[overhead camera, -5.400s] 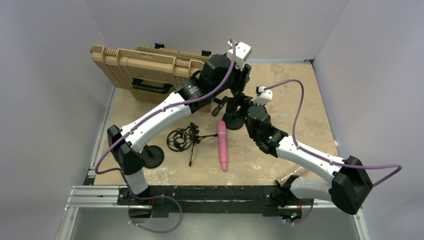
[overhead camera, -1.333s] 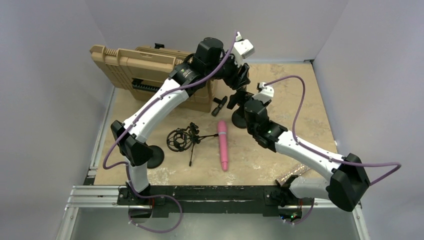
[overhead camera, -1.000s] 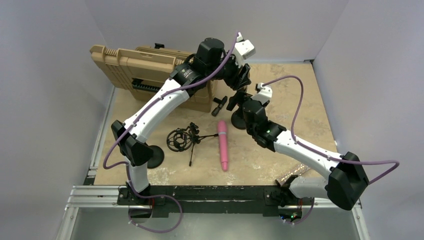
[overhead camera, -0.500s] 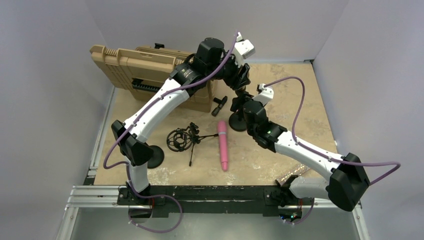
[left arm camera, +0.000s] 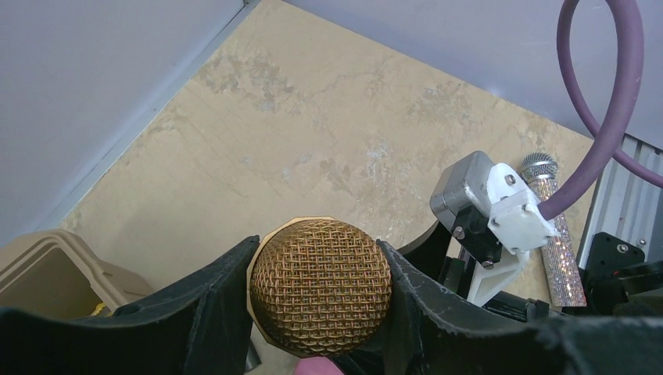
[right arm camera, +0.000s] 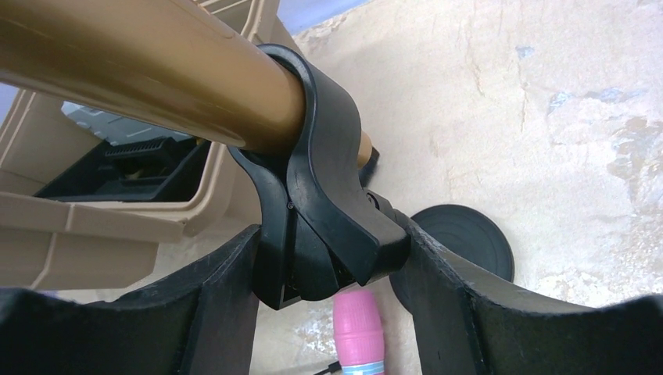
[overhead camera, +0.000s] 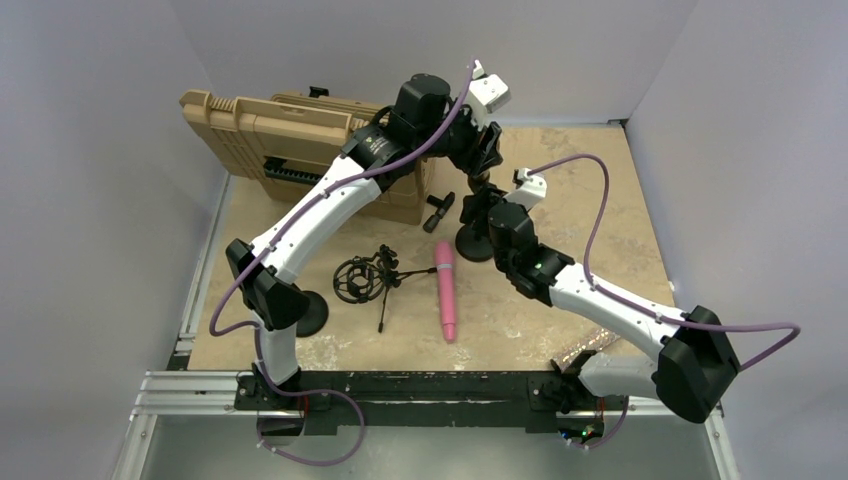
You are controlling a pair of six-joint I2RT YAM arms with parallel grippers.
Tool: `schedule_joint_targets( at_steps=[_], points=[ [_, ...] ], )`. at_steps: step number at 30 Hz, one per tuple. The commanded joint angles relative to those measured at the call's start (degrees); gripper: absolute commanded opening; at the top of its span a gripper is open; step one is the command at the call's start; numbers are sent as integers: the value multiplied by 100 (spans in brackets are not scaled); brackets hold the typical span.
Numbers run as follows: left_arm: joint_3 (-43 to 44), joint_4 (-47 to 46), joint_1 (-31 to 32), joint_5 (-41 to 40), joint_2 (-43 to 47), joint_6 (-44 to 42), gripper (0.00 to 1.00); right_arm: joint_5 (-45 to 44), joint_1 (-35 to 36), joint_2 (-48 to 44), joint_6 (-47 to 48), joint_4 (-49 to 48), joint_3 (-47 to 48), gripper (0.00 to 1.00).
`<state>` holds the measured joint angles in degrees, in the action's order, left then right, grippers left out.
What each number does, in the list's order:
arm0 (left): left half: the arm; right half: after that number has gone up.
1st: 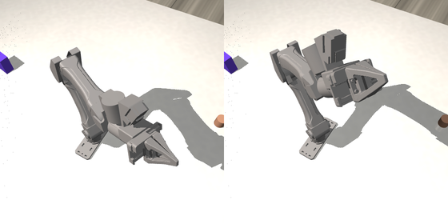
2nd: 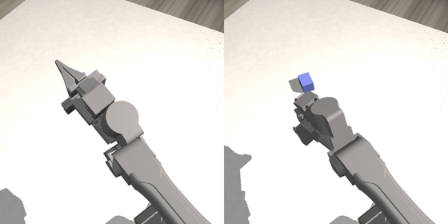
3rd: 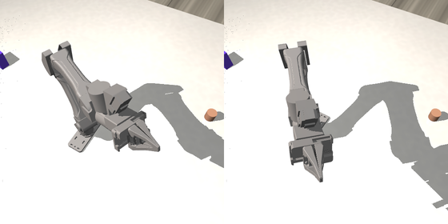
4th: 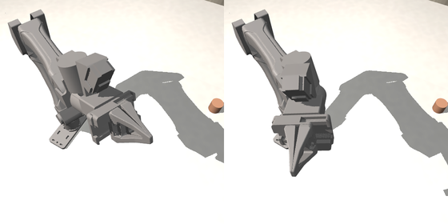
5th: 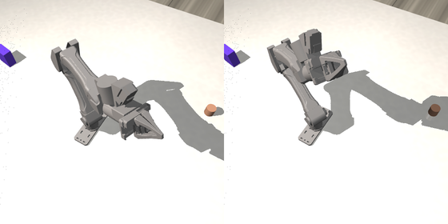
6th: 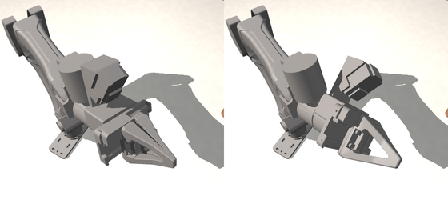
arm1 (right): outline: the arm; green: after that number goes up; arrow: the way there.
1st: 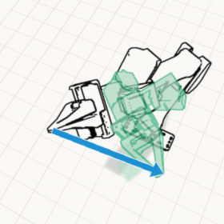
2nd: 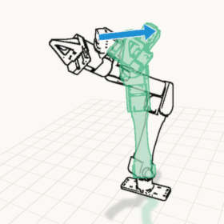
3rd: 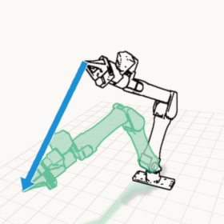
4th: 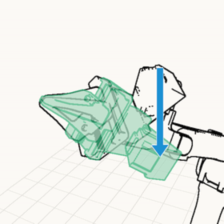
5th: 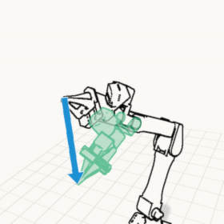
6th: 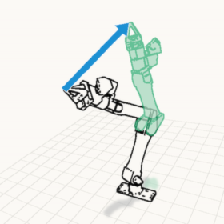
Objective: Remove the microphone from the stand
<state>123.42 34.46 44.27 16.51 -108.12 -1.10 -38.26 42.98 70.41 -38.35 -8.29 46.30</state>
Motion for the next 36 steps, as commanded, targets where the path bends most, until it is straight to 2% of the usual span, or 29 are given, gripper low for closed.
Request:
schedule_joint_targets(
  at_steps=[1, 6, 7, 9, 11, 24, 29, 32, 33, 36],
  points=[
    [301, -424, 110, 170, 37, 198, 0, 711, 70, -273, 220, -712, -103, 0],
    [334, -509, 124, 641, 8, 137, 0, 1377, 69, -436, 561, -1200, -286, 0],
    [385, -437, 136, 658, -15, 12, 0, 1322, 70, -411, 520, -1123, -269, 7],
    [449, -328, 136, 635, -68, -46, 0, 1027, 70, -344, 382, -852, -123, 36],
    [419, -312, 140, 629, -77, -59, 0, 917, 69, -306, 376, -766, -35, 51],
    [68, -319, 142, 675, 70, -84, 0, 655, 70, -271, 468, -701, 124, 67],
    [51, -308, 142, 646, 97, -109, 0, 642, 66, -342, 475, -673, 99, 65],
    [51, -308, 139, 589, 89, -107, 0, 675, 70, -338, 498, -672, 92, 59],
    [49, -309, 135, 582, 95, -101, 0, 692, 70, -335, 510, -680, 92, 54],
    [43, -321, 138, 572, 113, -84, 0, 725, 66, -319, 550, -700, 82, 19]
  ],
)
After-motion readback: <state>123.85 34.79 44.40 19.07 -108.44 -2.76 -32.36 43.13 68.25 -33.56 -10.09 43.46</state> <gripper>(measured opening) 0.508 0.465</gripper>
